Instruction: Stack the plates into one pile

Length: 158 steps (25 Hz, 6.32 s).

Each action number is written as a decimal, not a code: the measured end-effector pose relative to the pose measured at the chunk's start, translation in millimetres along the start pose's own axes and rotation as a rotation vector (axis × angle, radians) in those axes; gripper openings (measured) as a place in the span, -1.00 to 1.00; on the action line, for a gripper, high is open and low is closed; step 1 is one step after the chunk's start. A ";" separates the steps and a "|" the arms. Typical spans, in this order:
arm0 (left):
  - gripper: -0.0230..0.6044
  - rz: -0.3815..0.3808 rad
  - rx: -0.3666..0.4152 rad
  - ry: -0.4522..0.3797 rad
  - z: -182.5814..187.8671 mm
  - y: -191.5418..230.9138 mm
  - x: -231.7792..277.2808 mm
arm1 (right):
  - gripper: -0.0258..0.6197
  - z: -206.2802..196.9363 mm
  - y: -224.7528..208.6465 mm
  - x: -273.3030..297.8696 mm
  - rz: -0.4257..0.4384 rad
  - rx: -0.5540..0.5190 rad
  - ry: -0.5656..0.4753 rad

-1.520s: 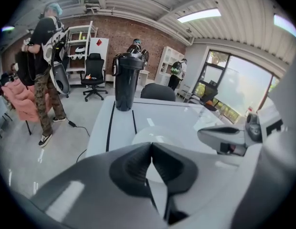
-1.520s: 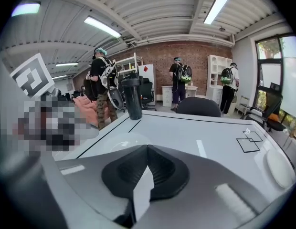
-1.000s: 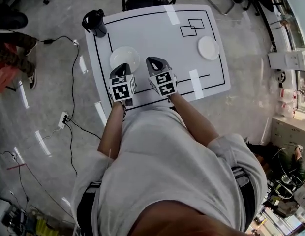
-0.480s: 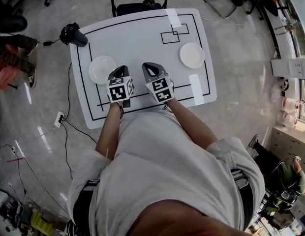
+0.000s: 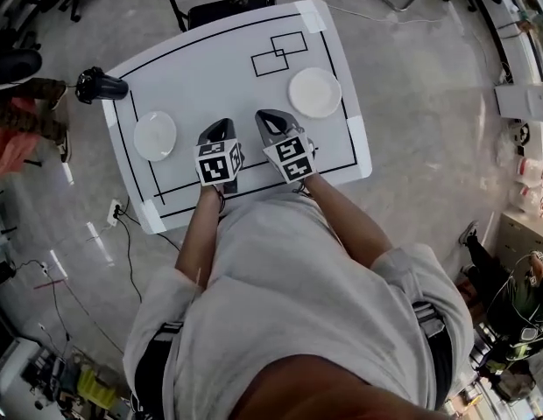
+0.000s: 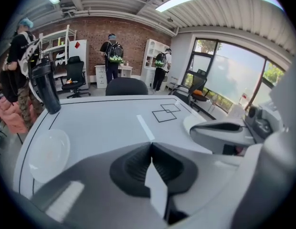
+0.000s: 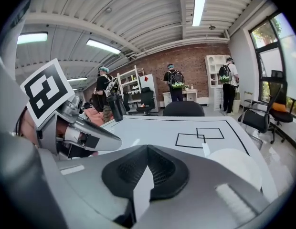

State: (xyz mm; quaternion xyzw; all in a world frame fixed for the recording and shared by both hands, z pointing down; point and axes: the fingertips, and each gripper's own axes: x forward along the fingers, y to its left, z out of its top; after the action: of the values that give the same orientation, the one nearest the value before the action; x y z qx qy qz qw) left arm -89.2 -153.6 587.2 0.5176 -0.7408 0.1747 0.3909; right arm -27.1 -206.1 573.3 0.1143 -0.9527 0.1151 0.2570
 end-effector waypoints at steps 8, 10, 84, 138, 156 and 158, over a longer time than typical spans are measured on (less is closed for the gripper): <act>-0.92 -0.119 0.050 -0.011 10.5 -87.0 50.3 | -0.92 -26.7 -89.1 -50.1 -0.129 0.089 -0.049; -0.92 -0.163 0.046 -0.027 18.0 -106.2 60.1 | -0.92 -32.4 -108.2 -62.8 -0.166 0.091 -0.046; -0.39 -0.088 -0.135 0.023 23.0 -48.7 54.8 | -0.33 -32.9 -106.1 -17.8 -0.070 0.144 0.119; -0.39 0.131 -0.438 -0.072 -82.6 201.1 -98.9 | -0.34 5.9 178.2 92.6 0.220 -0.148 0.200; -0.39 0.122 -0.366 -0.057 -86.3 267.3 -116.2 | -0.33 16.1 235.3 127.4 0.177 -0.118 0.187; -0.39 0.121 -0.335 -0.058 -81.7 275.9 -116.2 | -0.34 20.0 239.4 133.2 0.167 -0.111 0.174</act>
State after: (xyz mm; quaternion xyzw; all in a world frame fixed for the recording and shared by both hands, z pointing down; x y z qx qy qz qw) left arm -287.6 85.0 590.9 0.4047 -0.8002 0.0569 0.4390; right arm -214.9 -6.0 586.8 0.0098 -0.9380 0.0925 0.3340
